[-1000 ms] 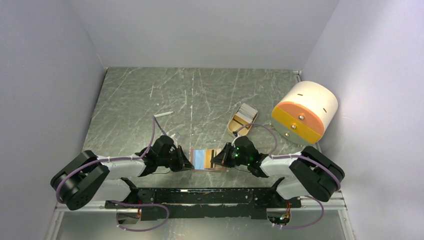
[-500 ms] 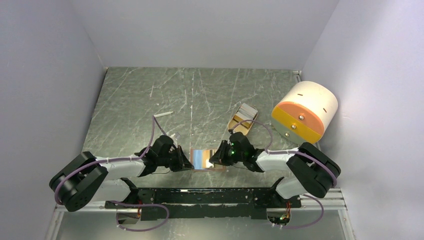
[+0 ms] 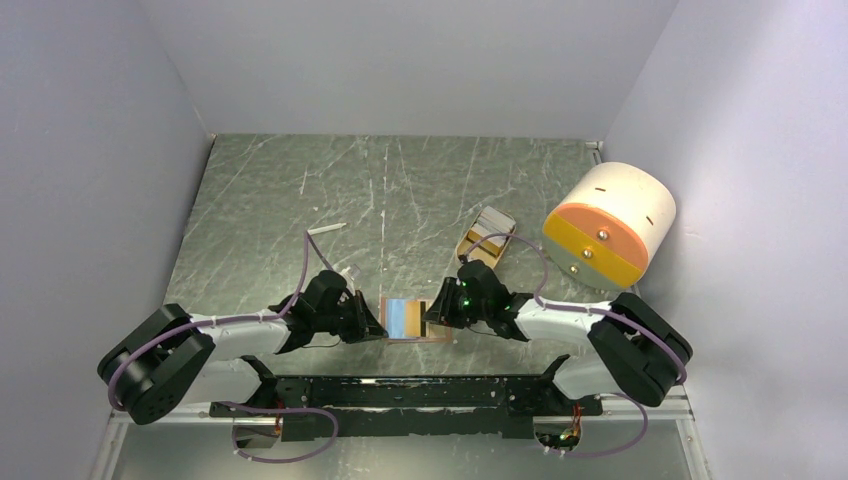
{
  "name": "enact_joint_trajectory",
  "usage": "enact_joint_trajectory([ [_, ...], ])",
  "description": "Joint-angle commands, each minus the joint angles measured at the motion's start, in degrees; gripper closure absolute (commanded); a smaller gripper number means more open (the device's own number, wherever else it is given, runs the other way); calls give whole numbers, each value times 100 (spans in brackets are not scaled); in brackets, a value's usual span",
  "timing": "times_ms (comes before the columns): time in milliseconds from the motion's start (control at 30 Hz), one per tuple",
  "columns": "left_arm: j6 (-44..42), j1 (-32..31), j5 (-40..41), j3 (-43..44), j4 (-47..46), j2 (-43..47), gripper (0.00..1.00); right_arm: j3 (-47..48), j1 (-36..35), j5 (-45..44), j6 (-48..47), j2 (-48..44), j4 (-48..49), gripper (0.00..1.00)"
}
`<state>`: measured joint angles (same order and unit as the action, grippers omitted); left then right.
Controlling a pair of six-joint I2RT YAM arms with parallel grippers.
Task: Put the credit cards into the card holder
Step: Insert the credit card into the card holder.
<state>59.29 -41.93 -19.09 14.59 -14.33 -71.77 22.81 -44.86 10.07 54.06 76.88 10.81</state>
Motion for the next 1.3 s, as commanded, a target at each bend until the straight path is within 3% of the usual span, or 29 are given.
enact_joint_trajectory([
  [0, -84, 28, 18, 123, -69, 45, 91, 49, -38, -66, -98, 108, -27, 72],
  [433, -35, 34, -87, 113, -273, -49, 91, 112, -115, 264, 89, 435, 699, 73],
  [1000, 38, 29, -283, 85, -454, 190, 91, 152, -295, 484, 215, 913, 1363, 83],
  [1267, 28, 33, -484, 97, -775, 25, 77, 170, -301, 457, 43, 970, 1438, 83],
])
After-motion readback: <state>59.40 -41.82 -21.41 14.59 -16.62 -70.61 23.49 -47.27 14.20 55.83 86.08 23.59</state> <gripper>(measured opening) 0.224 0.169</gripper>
